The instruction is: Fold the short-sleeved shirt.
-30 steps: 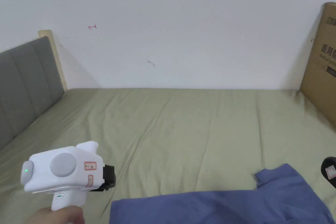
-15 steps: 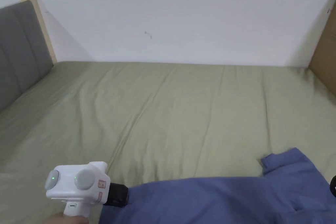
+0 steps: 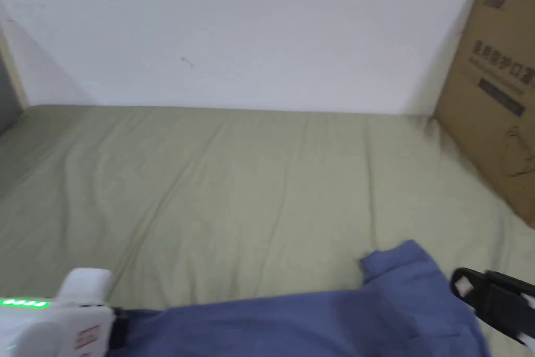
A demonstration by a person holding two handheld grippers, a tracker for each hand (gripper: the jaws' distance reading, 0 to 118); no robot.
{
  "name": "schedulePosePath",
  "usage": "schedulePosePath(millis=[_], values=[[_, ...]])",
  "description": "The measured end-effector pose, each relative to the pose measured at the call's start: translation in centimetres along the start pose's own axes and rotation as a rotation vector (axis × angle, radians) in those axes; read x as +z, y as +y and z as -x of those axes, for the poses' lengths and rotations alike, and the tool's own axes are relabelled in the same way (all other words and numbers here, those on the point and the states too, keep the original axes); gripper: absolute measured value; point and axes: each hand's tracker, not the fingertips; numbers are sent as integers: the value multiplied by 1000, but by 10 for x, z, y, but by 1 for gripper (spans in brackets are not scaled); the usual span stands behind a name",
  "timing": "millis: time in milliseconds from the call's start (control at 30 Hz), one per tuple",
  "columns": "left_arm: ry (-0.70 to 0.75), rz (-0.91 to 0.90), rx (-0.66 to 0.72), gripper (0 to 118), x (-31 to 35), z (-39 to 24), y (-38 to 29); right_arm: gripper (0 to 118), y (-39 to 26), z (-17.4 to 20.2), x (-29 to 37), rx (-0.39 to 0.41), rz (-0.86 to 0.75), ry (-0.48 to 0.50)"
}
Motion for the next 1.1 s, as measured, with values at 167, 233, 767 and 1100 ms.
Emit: schedulePosePath(millis=[167, 233, 767, 1100], values=[[-20, -118, 58, 1, 43, 9, 14, 11, 59, -61, -73, -62, 144, -182], [-14, -111, 57, 1, 48, 8, 16, 95, 72, -84, -115, -70, 302, -199], [32, 17, 63, 0, 14, 10, 5, 81, 21, -125, -212, 132, 652, -362], [0, -93, 159, 1, 53, 8, 15, 0, 55, -86, -88, 97, 255, -233]])
